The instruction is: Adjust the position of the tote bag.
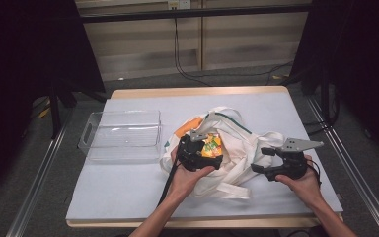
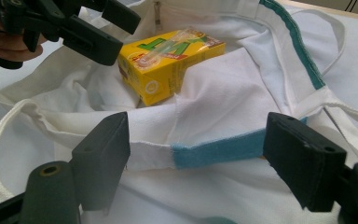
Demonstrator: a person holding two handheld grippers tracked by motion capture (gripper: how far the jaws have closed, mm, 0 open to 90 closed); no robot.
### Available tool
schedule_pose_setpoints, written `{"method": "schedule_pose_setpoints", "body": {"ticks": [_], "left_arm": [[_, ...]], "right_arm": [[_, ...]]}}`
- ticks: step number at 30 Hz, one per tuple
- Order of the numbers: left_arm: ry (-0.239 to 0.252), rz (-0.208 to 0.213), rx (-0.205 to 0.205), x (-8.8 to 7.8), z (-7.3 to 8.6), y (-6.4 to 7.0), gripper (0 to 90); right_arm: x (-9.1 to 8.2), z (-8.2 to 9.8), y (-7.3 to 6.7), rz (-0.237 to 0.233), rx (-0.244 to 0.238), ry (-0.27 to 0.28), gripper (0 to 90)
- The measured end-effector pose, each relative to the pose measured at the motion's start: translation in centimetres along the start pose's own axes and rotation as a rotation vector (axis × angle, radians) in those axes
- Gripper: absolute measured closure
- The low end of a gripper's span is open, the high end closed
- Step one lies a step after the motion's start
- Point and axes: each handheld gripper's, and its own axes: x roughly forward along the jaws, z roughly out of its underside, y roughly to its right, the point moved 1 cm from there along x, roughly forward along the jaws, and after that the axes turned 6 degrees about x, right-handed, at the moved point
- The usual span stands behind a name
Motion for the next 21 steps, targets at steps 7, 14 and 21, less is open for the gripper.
{"method": "schedule_pose_setpoints", "body": {"ticks": [7, 14, 21], "left_arm": [[-0.021, -0.029, -0.026, 1.0, -0.4, 0.2, 7.3], [-0.059, -0.074, -0.012, 2.4, -0.4, 0.8, 7.0], [-0.104, -0.12, 0.006, 3.1, -0.2, 0.9, 9.6]], "right_arm": [[0.0, 0.0, 0.0, -0.005, 0.002, -0.002, 23.2], [0.2, 0.0, -0.2, -0.006, -0.006, 0.0, 23.5], [0.2, 0.1, 0.0, -0.007, -0.007, -0.003, 23.5]]}}
